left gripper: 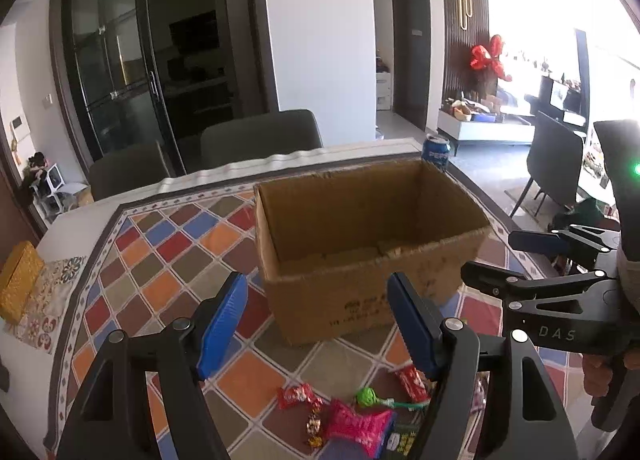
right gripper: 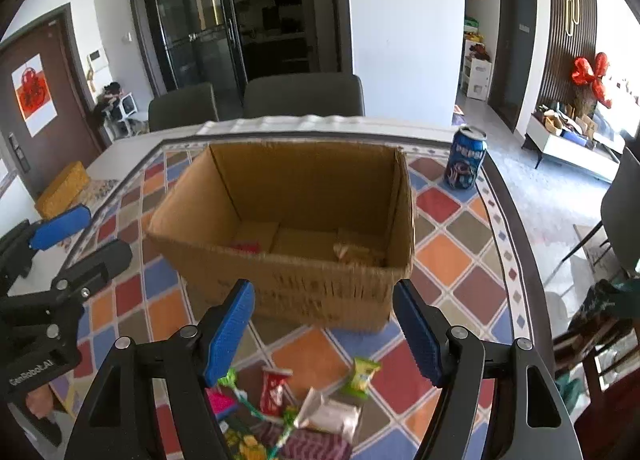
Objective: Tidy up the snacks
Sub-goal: 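Move both tools back toward the remaining snacks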
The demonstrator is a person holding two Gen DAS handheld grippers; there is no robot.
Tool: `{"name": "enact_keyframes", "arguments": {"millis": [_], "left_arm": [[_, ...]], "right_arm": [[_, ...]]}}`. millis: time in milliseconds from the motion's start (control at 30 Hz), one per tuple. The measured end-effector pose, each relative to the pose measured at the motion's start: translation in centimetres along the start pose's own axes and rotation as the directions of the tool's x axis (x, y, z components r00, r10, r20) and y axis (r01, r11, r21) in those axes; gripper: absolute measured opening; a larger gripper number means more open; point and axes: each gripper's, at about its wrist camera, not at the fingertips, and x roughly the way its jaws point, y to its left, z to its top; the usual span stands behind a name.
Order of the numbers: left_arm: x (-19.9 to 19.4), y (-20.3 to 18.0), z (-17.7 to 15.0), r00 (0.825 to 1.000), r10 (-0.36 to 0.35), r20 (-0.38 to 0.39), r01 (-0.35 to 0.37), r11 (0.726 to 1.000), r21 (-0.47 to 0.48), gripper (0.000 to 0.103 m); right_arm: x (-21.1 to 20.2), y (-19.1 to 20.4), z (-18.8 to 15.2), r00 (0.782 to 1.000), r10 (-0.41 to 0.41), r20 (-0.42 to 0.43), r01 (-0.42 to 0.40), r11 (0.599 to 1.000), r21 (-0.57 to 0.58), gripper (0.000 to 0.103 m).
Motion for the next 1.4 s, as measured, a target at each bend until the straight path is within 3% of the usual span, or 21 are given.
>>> {"name": "enact_keyframes", "arguments": {"millis": [600,1133,1400], "left_arm": [[0.8,-1.9,-6.8,0.992,-0.071,-0.108,0.067,0.997,-0.041,0.072],[4.6,-2.5,-10.6,0.964,-0.111,-0.242,0.093,0.992,-0.083,0.072],[7.0,-2.6,-11.3,0.949,-0.14,-0.283,0.118,0.989,-0.093,0.064]], "right_arm": [[-0.1,0.0,-6.6,0.997,-0.008,-0.072,0.011,0.999,0.039,0.072],[2.9,-1.1,-11.2,0.981,-0.006,-0.193,0.031,0.991,0.127,0.072],[4.4,-1.8,-12.0,0.976,-0.001,-0.219,0.041,0.983,0.178,0.072]]}}
